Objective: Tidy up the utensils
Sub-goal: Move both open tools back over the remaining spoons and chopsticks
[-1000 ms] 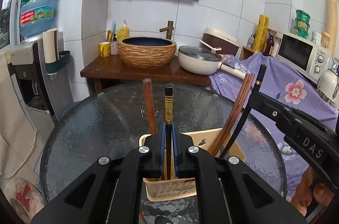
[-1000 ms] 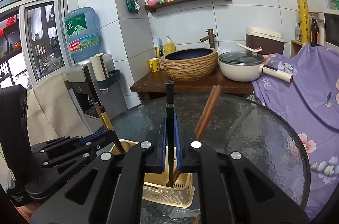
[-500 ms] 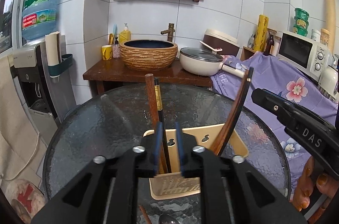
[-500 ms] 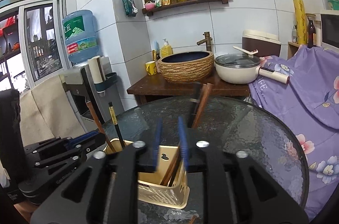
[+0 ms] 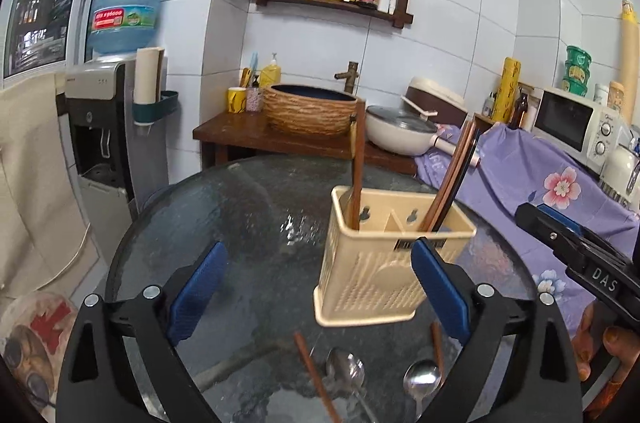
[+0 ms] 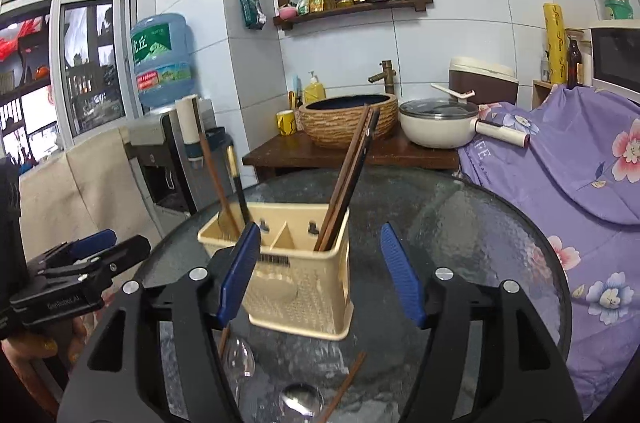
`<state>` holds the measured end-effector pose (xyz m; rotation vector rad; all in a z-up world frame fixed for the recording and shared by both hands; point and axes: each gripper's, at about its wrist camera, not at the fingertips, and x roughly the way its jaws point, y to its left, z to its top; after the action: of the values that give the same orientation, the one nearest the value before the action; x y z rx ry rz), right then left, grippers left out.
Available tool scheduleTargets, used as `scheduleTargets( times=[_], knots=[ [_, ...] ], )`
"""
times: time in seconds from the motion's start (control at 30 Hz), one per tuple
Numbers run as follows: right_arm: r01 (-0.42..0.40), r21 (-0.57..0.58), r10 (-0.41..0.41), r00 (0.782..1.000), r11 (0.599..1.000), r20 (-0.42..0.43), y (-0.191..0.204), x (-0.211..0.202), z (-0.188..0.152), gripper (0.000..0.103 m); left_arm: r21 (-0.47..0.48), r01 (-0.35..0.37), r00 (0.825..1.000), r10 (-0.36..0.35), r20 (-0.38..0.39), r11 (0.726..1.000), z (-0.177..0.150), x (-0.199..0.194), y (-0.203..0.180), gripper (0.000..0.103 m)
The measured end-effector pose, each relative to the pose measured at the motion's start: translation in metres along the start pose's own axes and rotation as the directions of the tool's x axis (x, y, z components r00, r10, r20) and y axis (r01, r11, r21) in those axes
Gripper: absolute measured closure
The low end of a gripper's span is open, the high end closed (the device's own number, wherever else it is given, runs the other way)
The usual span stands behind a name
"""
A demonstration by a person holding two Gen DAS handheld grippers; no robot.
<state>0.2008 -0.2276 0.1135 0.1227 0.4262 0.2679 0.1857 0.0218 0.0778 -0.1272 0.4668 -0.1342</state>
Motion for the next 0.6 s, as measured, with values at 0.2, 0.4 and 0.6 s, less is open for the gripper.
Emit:
scheduleTargets(
  times=[0.2,0.4,0.6],
  knots=[
    [0.001,0.012,-0.001,0.999,1.000,-0.055,-0.003,-0.007,-0.040,0.022,-0.040,-0.033,0.999,0.032,-0.032,0.999,-0.032,-0.002,0.014,0.006],
    [0.011,0.029,-0.007,0.990,1.000,-0.142,-0.009,-0.001,-0.073,0.022,-0.041,-0.091,0.989,0.085,-0.123,0.995,-0.060,0.008,0.023,0.006],
    [0.065,0.054,-0.052,0.976,0.996,-0.213,-0.020,0.004,-0.105,0.022,-0.094,-0.114,0.974,0.093,-0.208,0.989,-0.086,0.014,0.039,0.006]
  ],
)
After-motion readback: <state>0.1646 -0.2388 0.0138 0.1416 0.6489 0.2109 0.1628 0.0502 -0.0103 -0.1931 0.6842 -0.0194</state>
